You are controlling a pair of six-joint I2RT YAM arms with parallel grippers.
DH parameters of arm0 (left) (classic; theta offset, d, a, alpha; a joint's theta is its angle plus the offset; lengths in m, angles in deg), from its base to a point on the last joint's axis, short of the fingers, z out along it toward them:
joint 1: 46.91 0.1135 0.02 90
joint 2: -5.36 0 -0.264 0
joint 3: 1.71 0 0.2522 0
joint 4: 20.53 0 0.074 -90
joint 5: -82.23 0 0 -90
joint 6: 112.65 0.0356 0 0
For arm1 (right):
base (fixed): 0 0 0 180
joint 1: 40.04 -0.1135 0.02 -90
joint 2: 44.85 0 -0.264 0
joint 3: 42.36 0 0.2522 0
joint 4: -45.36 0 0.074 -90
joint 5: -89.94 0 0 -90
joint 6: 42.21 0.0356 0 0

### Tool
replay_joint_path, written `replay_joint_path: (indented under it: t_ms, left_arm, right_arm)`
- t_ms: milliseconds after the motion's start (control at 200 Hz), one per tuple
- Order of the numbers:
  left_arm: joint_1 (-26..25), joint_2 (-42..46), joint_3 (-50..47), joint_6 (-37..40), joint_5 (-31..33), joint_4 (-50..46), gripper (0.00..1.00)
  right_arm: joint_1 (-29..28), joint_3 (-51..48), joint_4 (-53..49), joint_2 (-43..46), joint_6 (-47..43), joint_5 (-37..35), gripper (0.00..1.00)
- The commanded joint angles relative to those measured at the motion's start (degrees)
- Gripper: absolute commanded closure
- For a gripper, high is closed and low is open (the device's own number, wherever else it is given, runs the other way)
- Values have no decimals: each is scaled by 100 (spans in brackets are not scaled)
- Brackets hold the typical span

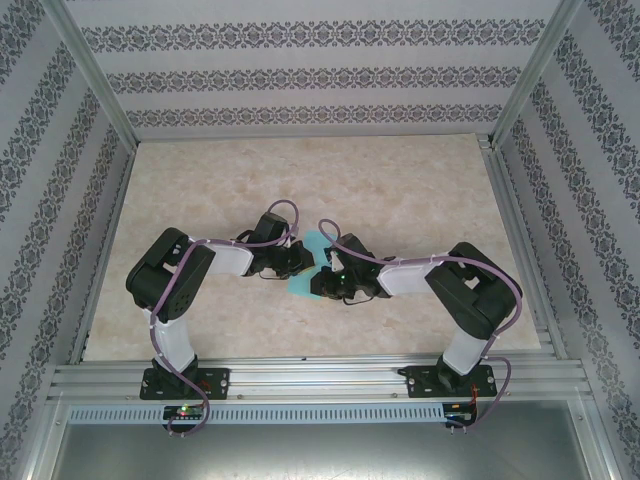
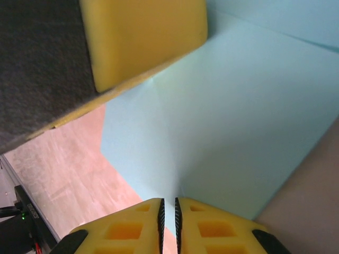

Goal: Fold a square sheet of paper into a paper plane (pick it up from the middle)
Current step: Fold the triangle a second time at the center of the table.

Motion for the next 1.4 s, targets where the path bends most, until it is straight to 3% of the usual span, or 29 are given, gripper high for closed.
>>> replay_joint_path:
  t_ms: [0, 335, 625, 984, 1399]
  left_arm:
    - [17, -202, -154, 52, 215, -331, 89]
    - [16, -219, -178, 33, 191, -263, 89]
    - [14, -193, -176, 61, 130, -251, 88]
    - [8, -215, -138, 43, 55, -216, 88]
    - [10, -102, -147, 144, 75, -254, 86]
  right_arm:
    - [-57, -300, -739, 109, -60, 91, 83]
    - [-55, -584, -1113, 560, -130, 26, 83]
    - [-65, -113, -1177, 1320, 26, -366, 85]
    - [-141, 612, -673, 95, 627, -360, 88]
    - [-110, -494, -43, -197, 979, -178, 89]
